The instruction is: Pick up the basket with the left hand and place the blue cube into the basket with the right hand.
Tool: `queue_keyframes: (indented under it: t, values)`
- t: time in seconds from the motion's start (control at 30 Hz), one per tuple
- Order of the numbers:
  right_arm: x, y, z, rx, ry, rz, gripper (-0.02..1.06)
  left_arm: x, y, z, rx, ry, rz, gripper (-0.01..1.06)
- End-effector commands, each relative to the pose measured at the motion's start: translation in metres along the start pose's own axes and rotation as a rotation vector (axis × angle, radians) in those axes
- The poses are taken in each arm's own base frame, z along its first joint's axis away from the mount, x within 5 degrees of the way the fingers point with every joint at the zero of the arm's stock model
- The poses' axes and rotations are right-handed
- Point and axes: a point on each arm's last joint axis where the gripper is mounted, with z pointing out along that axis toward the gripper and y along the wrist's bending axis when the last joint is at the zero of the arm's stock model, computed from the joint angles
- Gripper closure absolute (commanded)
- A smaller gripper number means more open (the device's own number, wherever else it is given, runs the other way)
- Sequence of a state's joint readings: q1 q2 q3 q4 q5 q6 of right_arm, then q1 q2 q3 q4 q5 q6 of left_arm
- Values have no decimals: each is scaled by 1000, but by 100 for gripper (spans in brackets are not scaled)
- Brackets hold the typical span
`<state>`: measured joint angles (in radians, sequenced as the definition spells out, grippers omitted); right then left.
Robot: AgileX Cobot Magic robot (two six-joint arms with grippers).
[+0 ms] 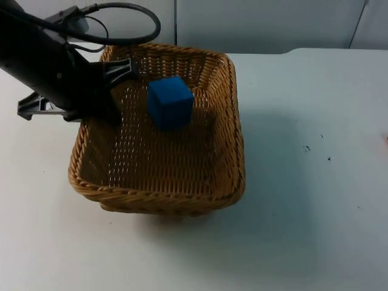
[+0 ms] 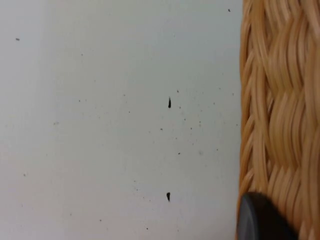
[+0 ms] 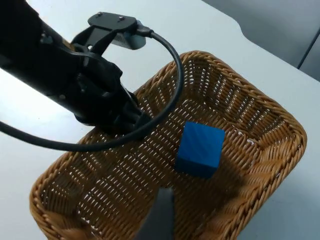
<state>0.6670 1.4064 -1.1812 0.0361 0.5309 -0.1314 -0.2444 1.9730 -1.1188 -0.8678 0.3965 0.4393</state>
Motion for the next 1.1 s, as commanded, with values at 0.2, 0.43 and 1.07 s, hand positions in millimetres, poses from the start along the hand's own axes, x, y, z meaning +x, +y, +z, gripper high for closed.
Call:
queue_keyframes:
  t: [0.2,0.43,1.07]
  values:
    - [1,3,-3,-15,1,16,25,-9,-4,13,18,-16,-1,105]
    - [1,4,-3,-28,9,27,25,-15,0,21,-6,-62,1,105]
    - [-4,3,-38,-19,-49,-15,25,-11,8,42,-10,-17,14,105]
